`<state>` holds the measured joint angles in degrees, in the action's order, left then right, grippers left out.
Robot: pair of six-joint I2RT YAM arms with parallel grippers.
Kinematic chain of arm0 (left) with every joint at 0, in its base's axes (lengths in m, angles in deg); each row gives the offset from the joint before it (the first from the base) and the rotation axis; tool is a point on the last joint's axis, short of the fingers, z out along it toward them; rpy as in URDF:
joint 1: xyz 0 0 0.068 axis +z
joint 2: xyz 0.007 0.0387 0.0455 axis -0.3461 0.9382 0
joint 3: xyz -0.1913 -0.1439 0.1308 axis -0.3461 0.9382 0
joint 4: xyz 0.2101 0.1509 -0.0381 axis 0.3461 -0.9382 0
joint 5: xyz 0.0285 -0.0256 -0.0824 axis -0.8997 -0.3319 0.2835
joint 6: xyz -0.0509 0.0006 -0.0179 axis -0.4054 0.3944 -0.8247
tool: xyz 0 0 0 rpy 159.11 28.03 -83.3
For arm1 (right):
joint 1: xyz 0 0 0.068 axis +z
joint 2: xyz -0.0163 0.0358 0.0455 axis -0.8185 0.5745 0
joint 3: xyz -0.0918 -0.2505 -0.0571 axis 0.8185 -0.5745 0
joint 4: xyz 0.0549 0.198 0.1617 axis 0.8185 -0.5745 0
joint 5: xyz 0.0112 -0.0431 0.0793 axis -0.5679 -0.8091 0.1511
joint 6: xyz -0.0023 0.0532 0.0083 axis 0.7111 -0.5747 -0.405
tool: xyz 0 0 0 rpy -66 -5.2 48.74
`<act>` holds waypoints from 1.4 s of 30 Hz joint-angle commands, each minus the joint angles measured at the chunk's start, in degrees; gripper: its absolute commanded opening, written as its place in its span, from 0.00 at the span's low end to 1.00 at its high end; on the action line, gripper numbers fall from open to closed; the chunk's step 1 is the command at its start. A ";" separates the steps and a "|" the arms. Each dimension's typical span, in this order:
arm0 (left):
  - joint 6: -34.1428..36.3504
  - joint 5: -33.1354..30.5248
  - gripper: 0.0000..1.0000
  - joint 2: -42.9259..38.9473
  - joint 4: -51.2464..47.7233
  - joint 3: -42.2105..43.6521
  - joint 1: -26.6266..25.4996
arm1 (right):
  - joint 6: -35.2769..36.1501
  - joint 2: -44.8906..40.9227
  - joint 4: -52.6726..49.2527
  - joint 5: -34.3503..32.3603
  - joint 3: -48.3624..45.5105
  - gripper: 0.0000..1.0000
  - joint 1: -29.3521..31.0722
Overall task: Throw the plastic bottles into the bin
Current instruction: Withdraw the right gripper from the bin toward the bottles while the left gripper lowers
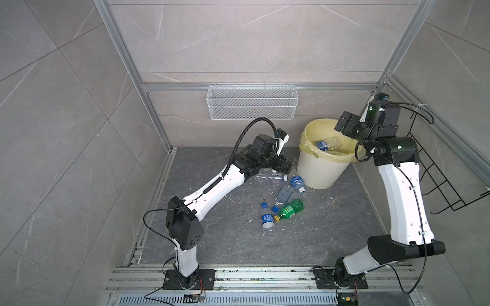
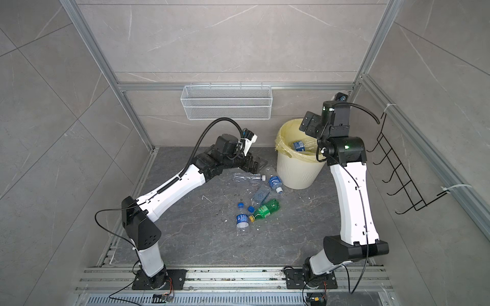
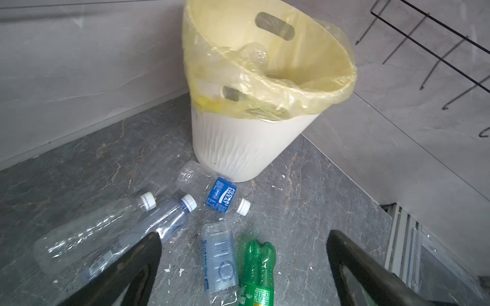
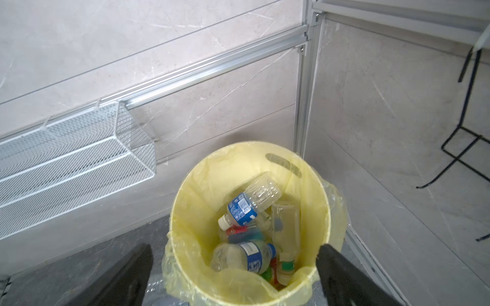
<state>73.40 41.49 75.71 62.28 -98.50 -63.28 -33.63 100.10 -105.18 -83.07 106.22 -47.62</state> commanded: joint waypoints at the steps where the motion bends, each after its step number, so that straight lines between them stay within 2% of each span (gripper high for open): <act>1: -5.16 -0.01 1.00 1.08 -0.50 0.09 3.49 | -0.61 -0.70 1.32 0.82 -4.54 1.00 4.09; 4: -9.25 -1.55 1.00 2.03 -1.91 -0.04 6.05 | 0.57 -1.73 1.87 -2.53 -7.97 1.00 9.29; 10: -23.13 -0.20 1.00 4.23 -1.03 2.14 11.72 | 1.22 -2.15 6.00 -5.72 -17.88 1.00 18.36; 14: -30.14 -2.16 1.00 6.42 -1.78 2.52 13.95 | 0.46 -0.21 8.26 -7.74 -22.89 1.00 23.38; 18: -38.56 -4.74 1.00 10.07 -6.65 -0.48 15.72 | -0.75 3.40 9.28 -8.98 -24.67 1.00 27.04; 27: -50.83 -3.99 1.00 17.32 -6.89 -3.10 18.10 | -4.11 10.39 13.78 -5.21 -28.53 1.00 27.97; 34: -59.69 -0.38 1.00 23.85 -5.04 -6.49 18.94 | -5.50 12.10 14.79 -3.61 -30.44 1.00 28.02; 42: -62.09 0.92 1.00 30.78 -3.94 -11.09 19.03 | -6.61 11.35 15.85 -2.37 -34.24 0.99 28.06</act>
<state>13.82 40.71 105.00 57.18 -107.39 -44.48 -38.83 111.81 -90.45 -86.06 73.57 -19.69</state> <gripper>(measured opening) 0.998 0.991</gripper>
